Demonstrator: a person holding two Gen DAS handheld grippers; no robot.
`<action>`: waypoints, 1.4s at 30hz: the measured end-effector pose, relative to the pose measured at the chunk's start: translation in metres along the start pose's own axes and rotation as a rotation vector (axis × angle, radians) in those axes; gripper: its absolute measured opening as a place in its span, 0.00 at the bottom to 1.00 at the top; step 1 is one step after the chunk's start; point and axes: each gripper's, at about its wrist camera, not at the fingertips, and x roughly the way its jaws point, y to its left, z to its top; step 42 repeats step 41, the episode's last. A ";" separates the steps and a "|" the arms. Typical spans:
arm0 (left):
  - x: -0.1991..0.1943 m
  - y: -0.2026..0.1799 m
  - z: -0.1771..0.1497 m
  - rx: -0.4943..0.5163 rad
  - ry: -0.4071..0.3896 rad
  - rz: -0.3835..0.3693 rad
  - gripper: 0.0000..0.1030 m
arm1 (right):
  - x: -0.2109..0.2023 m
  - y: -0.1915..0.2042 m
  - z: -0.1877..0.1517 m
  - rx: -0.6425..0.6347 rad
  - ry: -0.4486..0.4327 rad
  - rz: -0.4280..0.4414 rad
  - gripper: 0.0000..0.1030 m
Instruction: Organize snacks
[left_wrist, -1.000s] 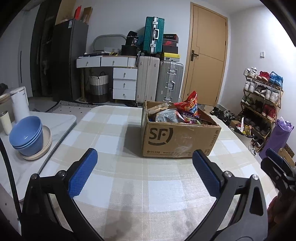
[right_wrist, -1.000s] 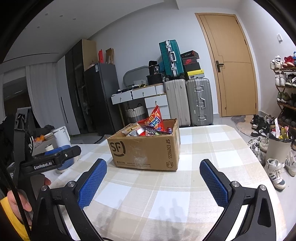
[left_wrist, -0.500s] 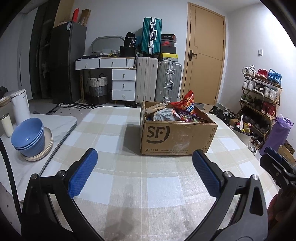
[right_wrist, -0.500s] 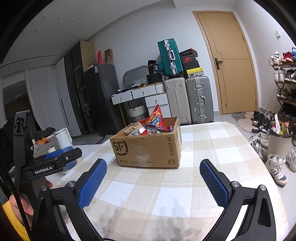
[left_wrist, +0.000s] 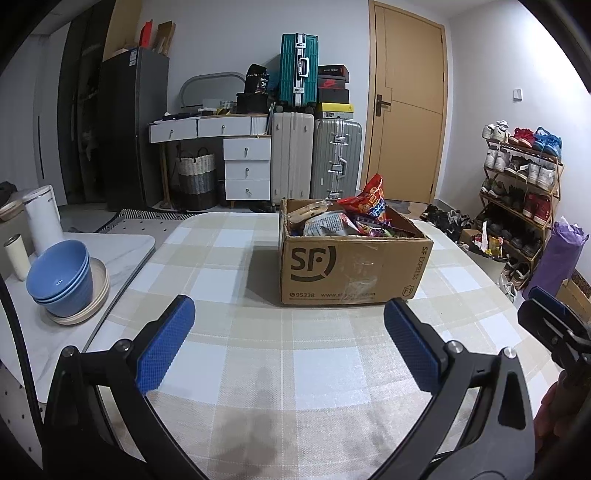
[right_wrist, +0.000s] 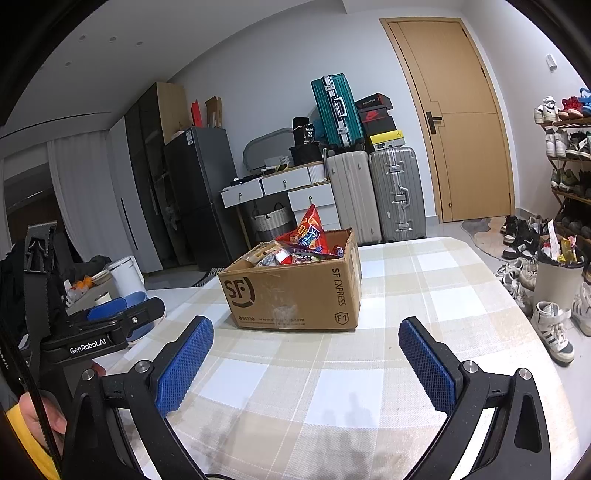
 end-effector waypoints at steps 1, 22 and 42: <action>0.000 0.001 0.001 -0.004 0.001 -0.001 0.99 | 0.000 0.000 0.000 -0.001 0.001 0.000 0.99; -0.007 0.002 0.002 -0.001 -0.003 -0.010 0.99 | 0.001 0.000 -0.002 0.011 0.012 0.003 0.99; 0.014 0.014 -0.007 -0.011 0.102 0.080 0.99 | -0.004 -0.012 -0.012 0.042 0.042 -0.011 0.99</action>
